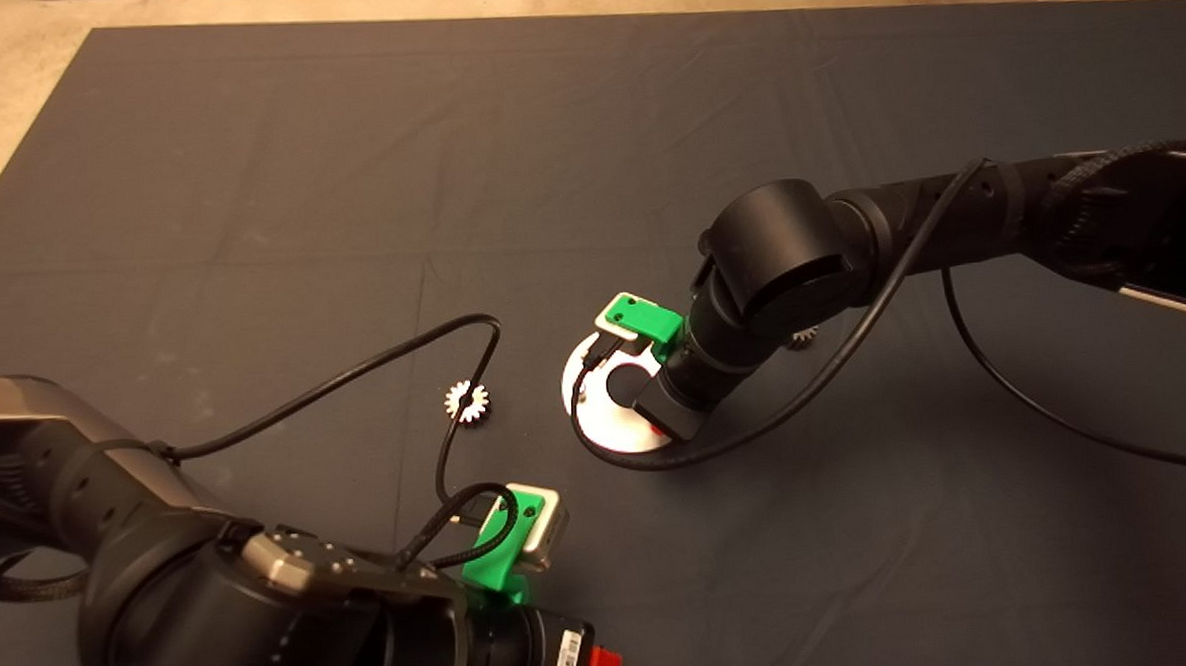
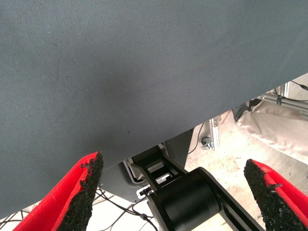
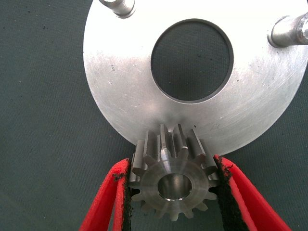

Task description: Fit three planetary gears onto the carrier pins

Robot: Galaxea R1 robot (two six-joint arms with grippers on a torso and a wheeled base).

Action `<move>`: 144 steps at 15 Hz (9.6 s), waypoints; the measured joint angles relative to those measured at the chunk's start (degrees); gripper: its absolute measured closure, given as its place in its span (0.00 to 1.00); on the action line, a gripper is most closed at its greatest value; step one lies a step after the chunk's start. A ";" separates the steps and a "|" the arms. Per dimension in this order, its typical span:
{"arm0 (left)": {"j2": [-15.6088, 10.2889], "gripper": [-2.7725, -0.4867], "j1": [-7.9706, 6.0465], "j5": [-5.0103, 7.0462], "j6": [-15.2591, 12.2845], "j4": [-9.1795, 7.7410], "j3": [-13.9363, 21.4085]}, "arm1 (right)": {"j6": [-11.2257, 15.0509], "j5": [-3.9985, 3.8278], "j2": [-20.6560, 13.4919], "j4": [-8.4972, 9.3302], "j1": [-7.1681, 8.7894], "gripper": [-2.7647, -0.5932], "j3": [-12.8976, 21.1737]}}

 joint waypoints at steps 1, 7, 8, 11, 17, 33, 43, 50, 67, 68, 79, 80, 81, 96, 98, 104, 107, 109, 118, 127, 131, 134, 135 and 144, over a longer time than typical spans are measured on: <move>0.00 0.30 0.00 0.02 0.00 0.00 0.00 | -0.16 -0.02 -0.02 0.00 0.00 0.83 0.00; -0.27 0.30 0.00 0.02 0.00 -0.02 0.00 | -1.13 -0.05 -0.35 -0.09 -0.69 0.83 -0.49; -0.32 0.30 0.00 0.02 0.00 0.00 0.00 | -1.32 0.06 -0.49 -0.11 -0.88 0.83 -0.57; -0.32 0.30 0.00 0.00 0.00 0.00 0.00 | -1.57 0.35 -0.66 -0.22 -0.94 0.83 -0.59; -0.33 0.30 -0.02 0.00 0.00 0.00 0.00 | -1.82 0.41 -0.82 -1.16 -1.57 0.83 -0.72; -1.12 0.30 -0.05 0.00 0.00 0.00 0.00 | -1.86 0.52 -0.81 -1.96 -1.72 0.78 -0.74; -1.15 0.30 -0.63 0.00 0.00 -0.02 0.00 | -1.84 0.37 -0.79 -2.40 -1.71 0.58 -0.74; -1.12 0.30 -0.66 0.00 0.00 -0.02 0.00 | -1.84 0.37 -0.82 -2.40 -1.71 0.40 -0.74; -1.29 0.30 -0.79 0.02 0.00 -0.02 0.00 | 2.21 0.46 -5.01 0.07 3.51 0.40 6.00; -1.35 0.30 -0.79 0.00 0.00 -0.02 0.00 | 2.39 0.46 -6.96 0.61 4.13 0.40 6.58; -1.59 0.30 -0.79 0.02 0.00 -0.03 0.00 | 2.49 0.22 -20.97 1.94 5.58 0.40 4.37; -1.58 0.30 -0.79 0.00 0.00 -0.02 0.00 | 2.49 0.22 -20.98 1.95 5.73 0.40 3.35; -1.58 0.30 -0.79 0.00 0.00 -0.02 0.00 | 2.46 0.20 -21.16 1.96 5.72 0.40 2.18; -1.56 0.30 -0.79 0.02 0.00 -0.04 0.00 | 1.50 2.47 -17.99 2.12 3.51 0.40 -4.53; -1.56 0.30 -0.79 0.02 0.00 -0.04 0.00 | 1.50 2.63 -17.92 2.12 3.50 0.40 -5.64; -1.58 0.30 -0.79 0.02 0.00 -0.04 0.00 | 1.41 2.79 -17.29 2.16 3.50 0.40 -7.11; -1.58 0.30 -0.79 0.02 0.00 -0.04 0.00 | 1.41 2.84 -17.31 2.16 2.84 0.40 -8.29; -1.58 0.30 -0.80 0.02 0.00 -0.02 0.00 | 1.40 2.95 -17.29 2.16 2.54 0.40 -8.41; -1.60 0.30 -0.79 0.02 0.00 -0.04 0.00 | 1.38 3.04 -17.29 2.16 0.96 0.40 -10.29; -1.60 0.30 -0.79 0.02 0.00 -0.03 0.00 | 0.34 4.57 -17.27 2.16 0.98 0.54 -10.29; -1.60 0.30 -0.79 0.02 0.00 -0.04 0.00 | 0.13 4.72 -17.27 2.16 0.98 0.63 -10.34; -1.60 0.30 -0.79 0.02 0.00 -0.04 0.00 | 0.13 4.79 -17.29 2.16 0.98 0.63 -10.34; -1.60 0.30 -0.79 0.02 0.00 -0.04 0.00 | 0.11 5.01 -17.29 2.15 0.97 0.68 -10.34; -1.60 0.30 -0.79 0.02 0.00 -0.04 0.00 | -0.05 5.54 -17.27 2.16 0.98 0.77 -10.86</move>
